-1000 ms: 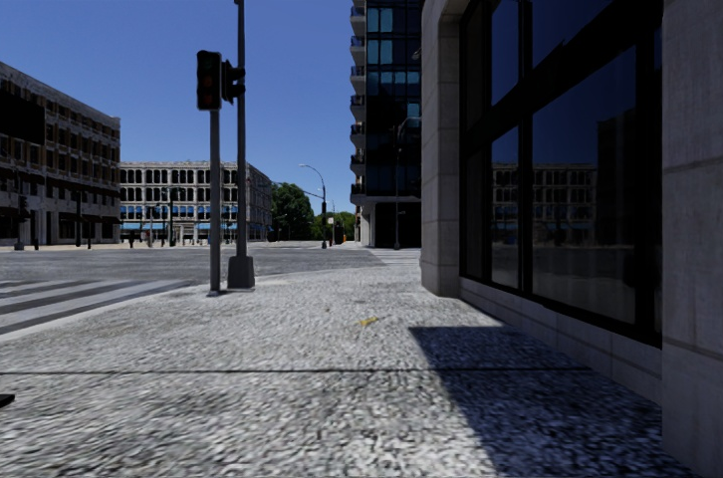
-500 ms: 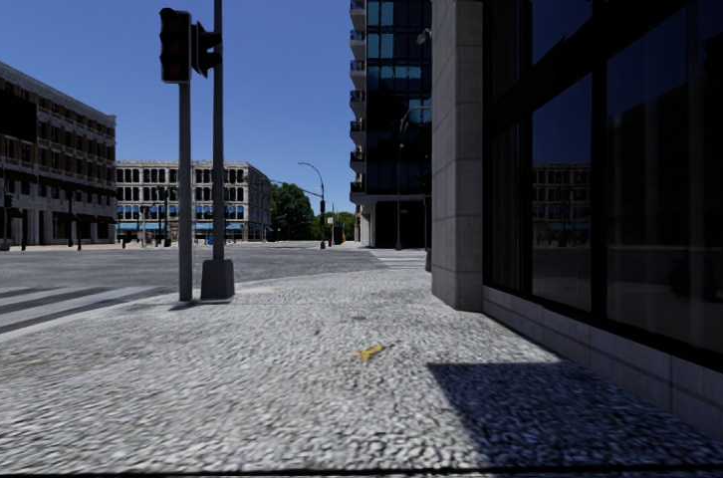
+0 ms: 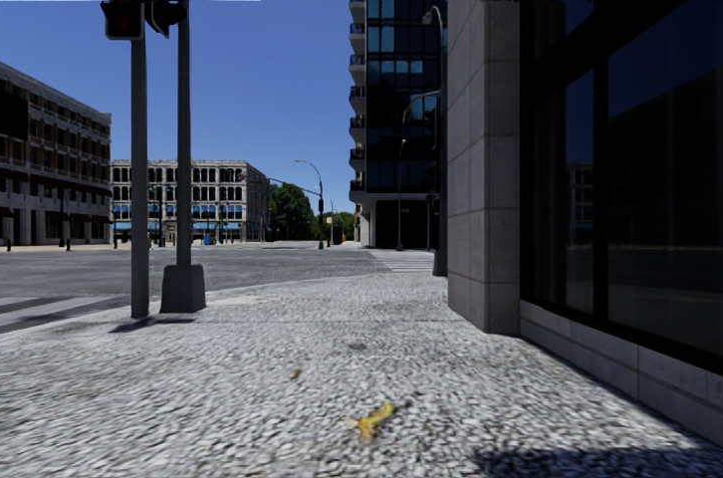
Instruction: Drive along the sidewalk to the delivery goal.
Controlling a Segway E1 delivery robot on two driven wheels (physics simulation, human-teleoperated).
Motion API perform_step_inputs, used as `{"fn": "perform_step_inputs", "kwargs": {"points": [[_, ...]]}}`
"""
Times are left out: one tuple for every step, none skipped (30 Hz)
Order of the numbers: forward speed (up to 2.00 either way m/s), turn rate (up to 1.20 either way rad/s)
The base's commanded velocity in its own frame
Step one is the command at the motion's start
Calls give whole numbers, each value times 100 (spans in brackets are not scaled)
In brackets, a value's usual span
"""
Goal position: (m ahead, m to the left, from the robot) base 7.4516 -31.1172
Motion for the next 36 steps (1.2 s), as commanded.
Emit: {"fn": "perform_step_inputs", "kwargs": {"points": [[200,0],[200,0],[200,0],[200,0],[200,0],[200,0],[200,0],[200,0],[200,0],[200,0],[200,0],[200,0],[200,0],[200,0],[200,0],[200,0],[200,0],[200,0],[200,0],[200,0],[200,0],[200,0],[200,0],[200,0],[200,0],[200,0],[200,0],[200,0],[200,0],[200,0],[200,0],[200,0],[200,0],[200,0],[200,0],[200,0]]}}
